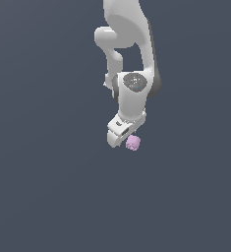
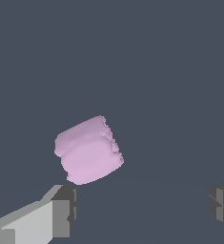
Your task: Pick up the object and move it to a goal position.
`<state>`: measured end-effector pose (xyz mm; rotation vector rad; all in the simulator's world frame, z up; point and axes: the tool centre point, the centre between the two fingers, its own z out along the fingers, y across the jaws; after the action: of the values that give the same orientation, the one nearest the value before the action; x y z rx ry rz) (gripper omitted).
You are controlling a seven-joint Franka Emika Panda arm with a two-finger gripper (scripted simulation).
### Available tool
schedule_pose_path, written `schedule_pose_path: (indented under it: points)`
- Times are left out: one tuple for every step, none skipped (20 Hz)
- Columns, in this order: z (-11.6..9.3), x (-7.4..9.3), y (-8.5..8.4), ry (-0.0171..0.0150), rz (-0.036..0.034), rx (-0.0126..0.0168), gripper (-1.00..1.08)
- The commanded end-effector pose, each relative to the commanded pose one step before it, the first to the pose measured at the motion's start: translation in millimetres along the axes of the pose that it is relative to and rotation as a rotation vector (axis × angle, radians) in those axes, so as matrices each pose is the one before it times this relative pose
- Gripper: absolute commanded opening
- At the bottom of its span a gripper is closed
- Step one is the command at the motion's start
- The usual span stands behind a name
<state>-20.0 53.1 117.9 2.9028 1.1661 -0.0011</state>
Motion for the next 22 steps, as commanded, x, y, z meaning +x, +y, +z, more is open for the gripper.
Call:
schedule_pose_path:
  points:
    - [5.43, 2.78, -8.53, 0.00048, -0.08775, 0.00176, 1.0]
    - [2.09, 1.36, -3.27, 0.00031, -0.03395, 0.00078, 1.0]
    - [1.97, 1.39, -3.09, 0.00038, -0.03233, 0.00076, 1.0]
    - [1.84, 1.4, -2.9, 0.00044, -0.0306, 0.00073, 1.0]
    - [1.72, 1.4, -2.71, 0.00048, -0.02886, 0.0007, 1.0]
    - [1.6, 1.38, -2.52, 0.00052, -0.02713, 0.00066, 1.0]
    - [1.49, 1.35, -2.34, 0.00054, -0.02539, 0.00062, 1.0]
    - [1.38, 1.31, -2.16, 0.00055, -0.02365, 0.00057, 1.0]
    - [1.26, 1.25, -1.97, 0.00055, -0.02189, 0.00053, 1.0]
    - [1.16, 1.2, -1.8, 0.00054, -0.02015, 0.00049, 1.0]
    - [1.05, 1.13, -1.63, 0.00052, -0.01841, 0.00044, 1.0]
    - [0.94, 1.04, -1.46, 0.0005, -0.01665, 0.00039, 1.0]
    - [0.84, 0.95, -1.3, 0.00047, -0.01491, 0.00035, 1.0]
    - [0.74, 0.86, -1.14, 0.00043, -0.01316, 0.00031, 1.0]
    - [0.64, 0.75, -0.98, 0.00038, -0.0114, 0.00026, 1.0]
    - [0.54, 0.65, -0.83, 0.00033, -0.00966, 0.00022, 1.0]
    - [0.44, 0.54, -0.67, 0.00028, -0.0079, 0.00018, 1.0]
    - [0.34, 0.42, -0.51, 0.00022, -0.00613, 0.00014, 1.0]
    - [0.24, 0.29, -0.36, 0.00016, -0.00436, 0.0001, 1.0]
    - [0.15, 0.2, -0.23, 0.0001, -0.00267, 0.00006, 1.0]
    - [0.05, 0.11, -0.1, 0.00004, -0.00098, 0.00002, 1.0]
    - [-0.2, -0.32, 0.33, -0.00026, 0.00543, 0.00012, 1.0]
